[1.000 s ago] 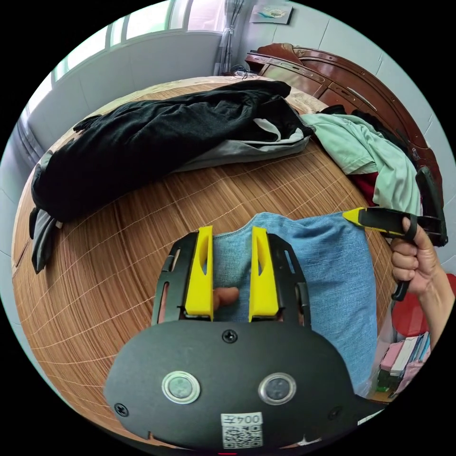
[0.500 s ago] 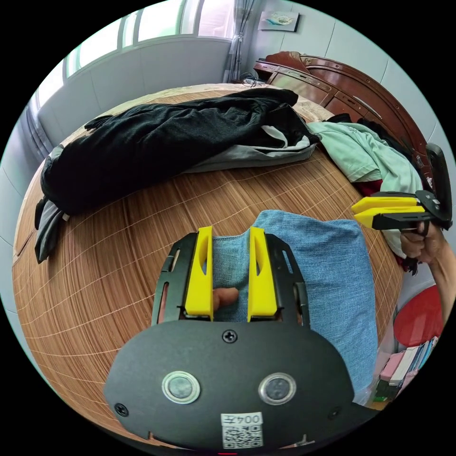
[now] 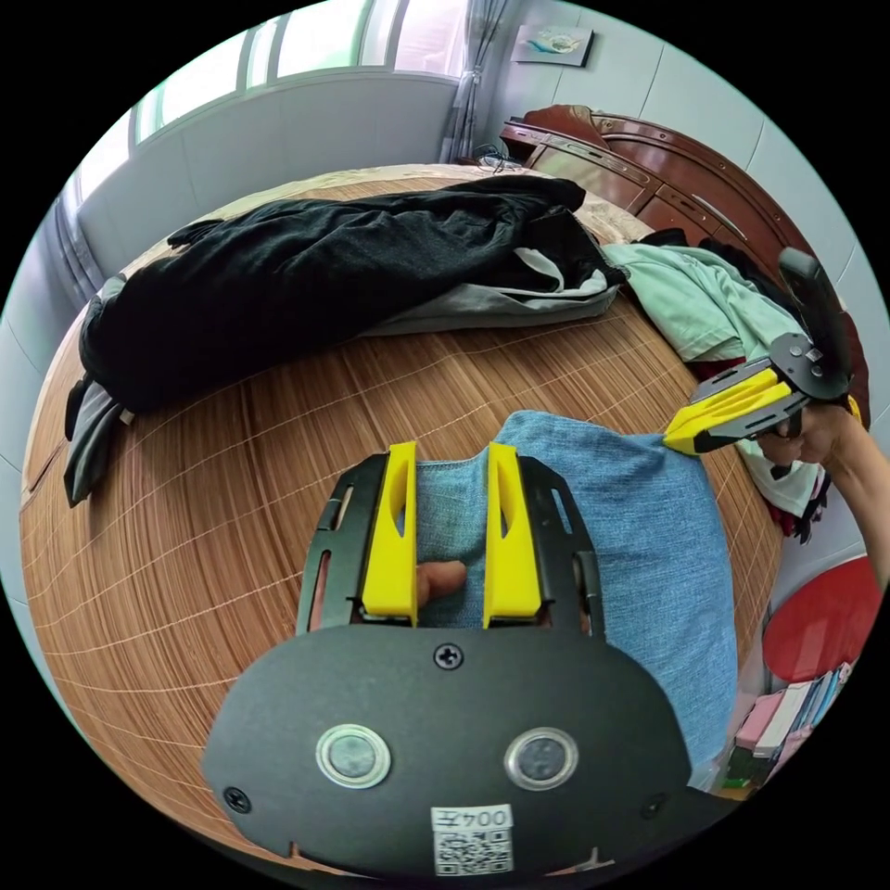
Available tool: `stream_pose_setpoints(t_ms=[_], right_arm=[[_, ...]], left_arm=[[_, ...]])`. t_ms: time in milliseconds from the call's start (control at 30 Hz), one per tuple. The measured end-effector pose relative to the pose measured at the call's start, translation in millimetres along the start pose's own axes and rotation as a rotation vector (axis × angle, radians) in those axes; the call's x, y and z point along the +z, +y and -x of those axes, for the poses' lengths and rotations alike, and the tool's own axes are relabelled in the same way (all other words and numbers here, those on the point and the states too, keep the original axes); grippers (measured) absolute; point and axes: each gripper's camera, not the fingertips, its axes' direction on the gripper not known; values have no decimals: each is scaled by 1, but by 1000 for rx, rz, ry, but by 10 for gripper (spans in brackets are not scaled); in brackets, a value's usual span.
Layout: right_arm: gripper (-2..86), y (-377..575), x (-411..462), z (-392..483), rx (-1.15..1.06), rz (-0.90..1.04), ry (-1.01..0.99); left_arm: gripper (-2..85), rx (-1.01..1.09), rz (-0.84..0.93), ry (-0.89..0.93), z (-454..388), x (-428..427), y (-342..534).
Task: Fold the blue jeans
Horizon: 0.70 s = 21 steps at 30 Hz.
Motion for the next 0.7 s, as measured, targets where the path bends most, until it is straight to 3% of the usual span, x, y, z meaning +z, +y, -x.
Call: stream_pose_setpoints(t_ms=[133,233,400,567,700], right_arm=[[-6,43,15,-67,425,-209,-332],[-3,62,30,-80,568,-278,-409],[34,43,-1,-65,389,-328,-239],[87,-25,24,-53,170,-66,-182],[37,-52,43,-44,68,54,-191]], left_arm=[[111,-19,-4,10,4,2,-2],[112,-12,-2,2,3,4,-6],[114,-3,8,0,3,8,-15],[116,-1,4,-2,4,12,-28],[116,-2,3,3,6,16,-39]])
